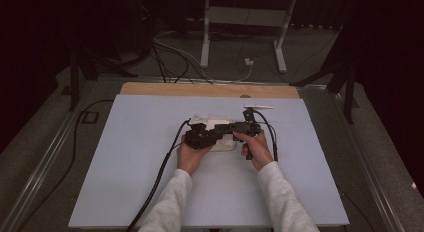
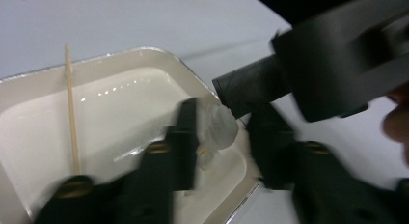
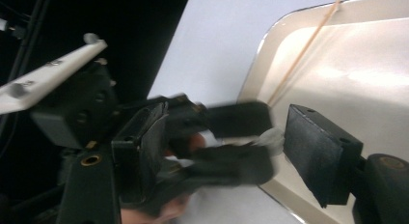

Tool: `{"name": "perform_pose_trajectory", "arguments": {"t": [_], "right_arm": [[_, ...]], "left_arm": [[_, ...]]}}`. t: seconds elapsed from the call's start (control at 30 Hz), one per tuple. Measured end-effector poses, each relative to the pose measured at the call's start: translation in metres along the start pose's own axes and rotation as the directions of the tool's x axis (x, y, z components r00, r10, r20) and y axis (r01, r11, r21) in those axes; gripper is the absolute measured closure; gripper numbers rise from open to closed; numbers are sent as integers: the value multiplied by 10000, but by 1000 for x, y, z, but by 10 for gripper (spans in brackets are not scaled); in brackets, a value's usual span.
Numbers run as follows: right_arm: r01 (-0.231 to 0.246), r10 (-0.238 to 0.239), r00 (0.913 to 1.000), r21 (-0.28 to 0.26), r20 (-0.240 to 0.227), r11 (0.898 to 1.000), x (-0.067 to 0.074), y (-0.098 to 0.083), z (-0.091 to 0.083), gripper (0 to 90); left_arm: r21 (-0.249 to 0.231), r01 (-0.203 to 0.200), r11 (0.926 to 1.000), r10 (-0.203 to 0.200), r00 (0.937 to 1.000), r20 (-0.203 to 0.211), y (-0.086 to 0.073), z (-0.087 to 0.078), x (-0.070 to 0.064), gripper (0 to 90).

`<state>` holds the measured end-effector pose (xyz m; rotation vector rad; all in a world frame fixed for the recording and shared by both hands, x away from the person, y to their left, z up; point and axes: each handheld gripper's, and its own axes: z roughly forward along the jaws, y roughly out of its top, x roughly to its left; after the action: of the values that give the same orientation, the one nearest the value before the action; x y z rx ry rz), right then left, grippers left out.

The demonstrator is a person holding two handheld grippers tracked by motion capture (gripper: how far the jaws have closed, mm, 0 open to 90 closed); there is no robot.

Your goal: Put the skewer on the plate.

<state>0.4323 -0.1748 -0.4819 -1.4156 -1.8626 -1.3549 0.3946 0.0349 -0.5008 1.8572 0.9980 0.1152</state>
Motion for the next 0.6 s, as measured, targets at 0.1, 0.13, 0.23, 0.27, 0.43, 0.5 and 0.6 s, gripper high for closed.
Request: {"name": "perform_pose_trajectory", "arguments": {"t": [0.1, 0.13, 0.23, 0.27, 0.43, 0.5, 0.6], "right_arm": [[110, -112, 9997, 75, 217, 9999, 2, 0, 0, 315], [73, -75, 9997, 94, 234, 9999, 1, 0, 0, 323], [152, -145, 9993, -186, 348, 9997, 1, 1, -7, 321], [221, -212, 9991, -245, 379, 9995, 1, 1, -9, 316], [612, -604, 9949, -76, 804, 9981, 5, 1, -15, 289], [957, -950, 9904, -14, 1008, 9954, 8, -2, -18, 287], [1277, -1245, 9840, -171, 1273, 9917, 13, -5, -24, 286]], "left_arm": [[210, -225, 9995, 227, 9997, -94, 0, 0, 0, 865], [381, -255, 9989, 267, 9992, -292, 0, 0, 1, 870], [506, -7, 9987, 22, 9995, -304, -1, -1, 9, 870], [464, 3, 9989, 11, 9995, -309, 0, -2, 9, 857], [279, 155, 9995, -136, 9978, -648, 4, -7, 8, 418], [310, 171, 9994, -138, 9945, -1034, 4, -11, 10, 347], [213, 268, 9994, -237, 9904, -1363, 4, -20, 15, 279]]}}
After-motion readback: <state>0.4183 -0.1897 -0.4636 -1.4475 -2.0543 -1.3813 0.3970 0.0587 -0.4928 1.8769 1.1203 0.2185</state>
